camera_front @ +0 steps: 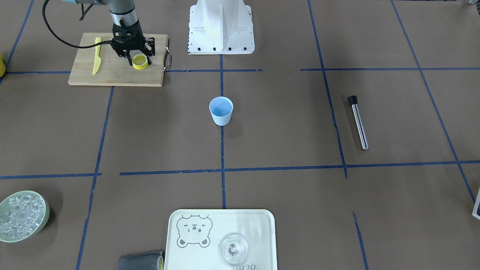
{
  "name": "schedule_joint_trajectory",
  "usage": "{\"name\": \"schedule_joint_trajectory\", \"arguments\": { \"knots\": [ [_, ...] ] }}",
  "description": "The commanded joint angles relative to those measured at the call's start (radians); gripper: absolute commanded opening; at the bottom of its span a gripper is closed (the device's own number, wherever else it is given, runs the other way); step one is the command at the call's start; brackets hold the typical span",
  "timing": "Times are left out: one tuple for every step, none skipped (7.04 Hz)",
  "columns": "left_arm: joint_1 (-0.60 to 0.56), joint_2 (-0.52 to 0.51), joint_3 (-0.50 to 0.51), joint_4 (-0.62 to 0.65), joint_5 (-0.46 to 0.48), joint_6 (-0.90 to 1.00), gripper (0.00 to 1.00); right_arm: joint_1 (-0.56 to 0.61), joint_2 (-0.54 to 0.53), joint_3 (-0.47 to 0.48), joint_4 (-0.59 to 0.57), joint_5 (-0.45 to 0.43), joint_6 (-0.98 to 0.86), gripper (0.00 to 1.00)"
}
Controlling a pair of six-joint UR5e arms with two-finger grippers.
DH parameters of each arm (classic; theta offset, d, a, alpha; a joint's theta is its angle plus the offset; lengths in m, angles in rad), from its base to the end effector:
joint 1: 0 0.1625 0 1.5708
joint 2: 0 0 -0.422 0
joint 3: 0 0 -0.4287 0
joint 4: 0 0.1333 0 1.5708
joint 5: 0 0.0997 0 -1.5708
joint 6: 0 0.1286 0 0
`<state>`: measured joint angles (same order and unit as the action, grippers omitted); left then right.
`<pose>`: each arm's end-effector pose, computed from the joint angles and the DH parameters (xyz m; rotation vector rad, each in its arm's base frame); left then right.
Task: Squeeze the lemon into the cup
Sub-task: 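Lower the right gripper and grasp the lemon slice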
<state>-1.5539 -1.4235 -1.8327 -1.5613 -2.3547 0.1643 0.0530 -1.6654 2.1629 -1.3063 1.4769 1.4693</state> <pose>-0.0345 -0.4733 0.6110 0.1574 0.7752 0.2129 -0.4890 -0.1715 0.4018 0.1478 -0.7522 -0.0103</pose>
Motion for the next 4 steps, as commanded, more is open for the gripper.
{"name": "schedule_joint_trajectory", "arguments": {
  "knots": [
    [0.0, 0.0, -0.004, 0.0, 0.0, 0.0, 1.0, 0.004, -0.005, 0.009, 0.022, -0.003, 0.005, 0.0],
    [0.0, 0.0, -0.004, 0.0, 0.0, 0.0, 1.0, 0.007, -0.005, 0.041, 0.021, 0.0, 0.005, 0.0],
    [0.0, 0.0, -0.004, 0.0, 0.0, 0.001, 1.0, 0.014, -0.005, 0.076, 0.009, 0.003, 0.005, 0.0],
    [0.0, 0.0, -0.004, 0.0, 0.0, 0.0, 1.0, 0.03, 0.003, 0.081, 0.007, 0.006, 0.003, 0.0]
  ]
}}
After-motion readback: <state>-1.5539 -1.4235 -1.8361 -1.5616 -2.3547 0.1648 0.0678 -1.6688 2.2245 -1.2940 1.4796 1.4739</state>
